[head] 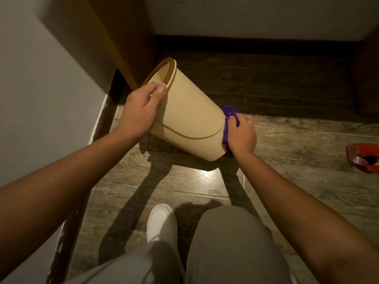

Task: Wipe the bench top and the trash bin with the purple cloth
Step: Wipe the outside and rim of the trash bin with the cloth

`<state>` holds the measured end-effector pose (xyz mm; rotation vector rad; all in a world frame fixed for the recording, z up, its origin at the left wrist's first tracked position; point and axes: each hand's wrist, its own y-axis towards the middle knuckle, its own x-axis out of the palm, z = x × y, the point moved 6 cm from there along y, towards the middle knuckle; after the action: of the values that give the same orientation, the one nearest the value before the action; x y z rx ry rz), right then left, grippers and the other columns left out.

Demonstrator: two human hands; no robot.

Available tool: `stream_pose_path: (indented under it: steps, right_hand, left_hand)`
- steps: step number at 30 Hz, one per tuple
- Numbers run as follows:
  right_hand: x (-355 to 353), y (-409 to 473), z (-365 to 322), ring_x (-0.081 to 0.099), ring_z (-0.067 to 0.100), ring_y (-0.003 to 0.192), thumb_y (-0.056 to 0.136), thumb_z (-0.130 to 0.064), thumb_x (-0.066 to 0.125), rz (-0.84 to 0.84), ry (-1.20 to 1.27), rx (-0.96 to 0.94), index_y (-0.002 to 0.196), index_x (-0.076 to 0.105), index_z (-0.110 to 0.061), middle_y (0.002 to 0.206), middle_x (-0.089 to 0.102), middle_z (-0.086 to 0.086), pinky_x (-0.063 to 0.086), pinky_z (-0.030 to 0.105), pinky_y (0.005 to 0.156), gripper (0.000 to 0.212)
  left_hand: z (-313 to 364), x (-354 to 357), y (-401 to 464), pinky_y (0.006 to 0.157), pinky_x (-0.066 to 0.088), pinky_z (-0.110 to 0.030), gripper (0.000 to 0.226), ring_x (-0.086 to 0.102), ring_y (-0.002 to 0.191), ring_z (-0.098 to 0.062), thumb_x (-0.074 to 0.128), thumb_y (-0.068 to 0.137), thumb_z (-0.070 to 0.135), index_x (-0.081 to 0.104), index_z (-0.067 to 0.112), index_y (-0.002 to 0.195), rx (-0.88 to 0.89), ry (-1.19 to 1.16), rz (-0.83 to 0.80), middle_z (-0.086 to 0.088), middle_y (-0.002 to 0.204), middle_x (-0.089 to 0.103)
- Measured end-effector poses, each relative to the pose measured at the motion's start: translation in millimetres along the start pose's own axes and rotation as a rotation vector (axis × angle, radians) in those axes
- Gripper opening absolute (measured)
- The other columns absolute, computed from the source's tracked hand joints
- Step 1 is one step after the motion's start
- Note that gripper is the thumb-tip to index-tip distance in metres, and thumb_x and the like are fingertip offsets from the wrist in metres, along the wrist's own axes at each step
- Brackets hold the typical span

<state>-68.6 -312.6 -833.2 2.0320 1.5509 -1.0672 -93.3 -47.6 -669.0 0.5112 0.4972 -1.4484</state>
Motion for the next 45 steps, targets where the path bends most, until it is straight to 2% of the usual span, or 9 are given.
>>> stream_pose_path:
  steps: [3, 6, 10, 15, 19, 24, 29, 37, 45]
  right_hand:
    - [-5, 8, 9, 0.062, 0.027, 0.104, 0.106, -0.042, 0.041, -0.066, -0.069, 0.013, 0.133, 0.064, -0.026, 0.121, 0.064, 0.008, 0.047, 0.035, 0.081, 0.039]
    - [-34, 16, -12, 0.062, 0.024, 0.101, 0.104, -0.04, 0.047, 0.052, -0.094, -0.025, 0.133, 0.062, -0.026, 0.121, 0.062, 0.008, 0.044, 0.032, 0.078, 0.035]
    - [-63, -7, -103, 0.056, 0.014, 0.097, 0.101, -0.044, 0.047, 0.173, 0.174, -0.318, 0.139, 0.056, -0.033, 0.126, 0.057, 0.004, 0.04, 0.026, 0.078, 0.041]
    - [-46, -63, -182, 0.054, 0.023, 0.114, 0.101, -0.042, 0.051, 0.176, 0.06, -0.533, 0.141, 0.056, -0.028, 0.136, 0.055, 0.008, 0.044, 0.035, 0.09, 0.042]
    - [-22, -76, -174, 0.051, 0.025, 0.12, 0.102, -0.044, 0.048, 0.162, -0.114, -0.502, 0.14, 0.057, -0.03, 0.144, 0.052, 0.006, 0.039, 0.039, 0.094, 0.042]
    - [-17, -52, -133, 0.052, 0.029, 0.117, 0.102, -0.042, 0.045, 0.104, -0.141, -0.386, 0.126, 0.064, -0.029, 0.136, 0.056, 0.008, 0.039, 0.044, 0.094, 0.033]
    - [-19, -28, -78, 0.052, 0.032, 0.12, 0.105, -0.04, 0.039, 0.091, -0.206, -0.253, 0.127, 0.063, -0.027, 0.137, 0.057, 0.008, 0.042, 0.047, 0.096, 0.035]
    - [-20, -24, -33, 0.051, 0.032, 0.126, 0.106, -0.039, 0.038, 0.11, -0.217, -0.194, 0.136, 0.059, -0.027, 0.144, 0.053, 0.011, 0.051, 0.045, 0.088, 0.038]
    - [-35, -1, 37, 0.06, 0.037, 0.111, 0.108, -0.037, 0.038, 0.005, -0.327, 0.036, 0.139, 0.057, -0.021, 0.13, 0.057, 0.017, 0.043, 0.039, 0.08, 0.039]
  left_hand:
    - [3, -1, 4, 0.07, 0.038, -0.024, 0.032, 0.051, 0.087, -0.001, 0.038, 0.109, 0.035, 0.065, 0.017, 0.11, 0.013, 0.038, -0.03, 0.008, 0.098, 0.06]
    - [9, 1, 9, 0.07, 0.038, -0.028, 0.039, 0.051, 0.083, -0.008, 0.037, 0.109, 0.036, 0.066, 0.009, 0.108, 0.018, 0.065, -0.056, -0.012, 0.103, 0.063]
    - [12, 6, 19, 0.074, 0.04, -0.031, 0.044, 0.054, 0.089, -0.011, 0.034, 0.107, 0.047, 0.067, 0.016, 0.108, -0.102, -0.009, -0.102, -0.004, 0.105, 0.063]
    - [17, 14, 25, 0.059, 0.041, -0.015, 0.043, 0.054, 0.06, 0.0, 0.036, 0.109, 0.039, 0.062, 0.018, 0.082, -0.133, -0.131, -0.049, 0.012, 0.067, 0.063]
    - [6, 7, 22, 0.048, 0.036, -0.009, 0.042, 0.049, 0.049, 0.006, 0.039, 0.108, 0.035, 0.059, 0.022, 0.074, -0.144, -0.107, 0.073, 0.011, 0.057, 0.056]
    - [-14, -4, 17, 0.06, 0.04, -0.025, 0.051, 0.055, 0.064, -0.002, 0.04, 0.106, 0.044, 0.066, 0.001, 0.096, -0.22, -0.121, 0.134, -0.009, 0.083, 0.062]
    - [-24, -10, 19, 0.05, 0.036, -0.013, 0.051, 0.042, 0.047, 0.008, 0.043, 0.105, 0.045, 0.065, 0.001, 0.093, -0.266, -0.138, 0.194, -0.006, 0.08, 0.052]
    - [-22, -13, 19, 0.059, 0.033, -0.026, 0.057, 0.044, 0.065, -0.007, 0.042, 0.106, 0.044, 0.063, -0.008, 0.098, -0.292, -0.116, 0.212, -0.009, 0.082, 0.051]
    - [-29, -20, 33, 0.066, 0.038, -0.03, 0.038, 0.052, 0.073, -0.011, 0.046, 0.103, 0.044, 0.062, 0.015, 0.084, -0.476, -0.141, 0.228, 0.003, 0.077, 0.053]
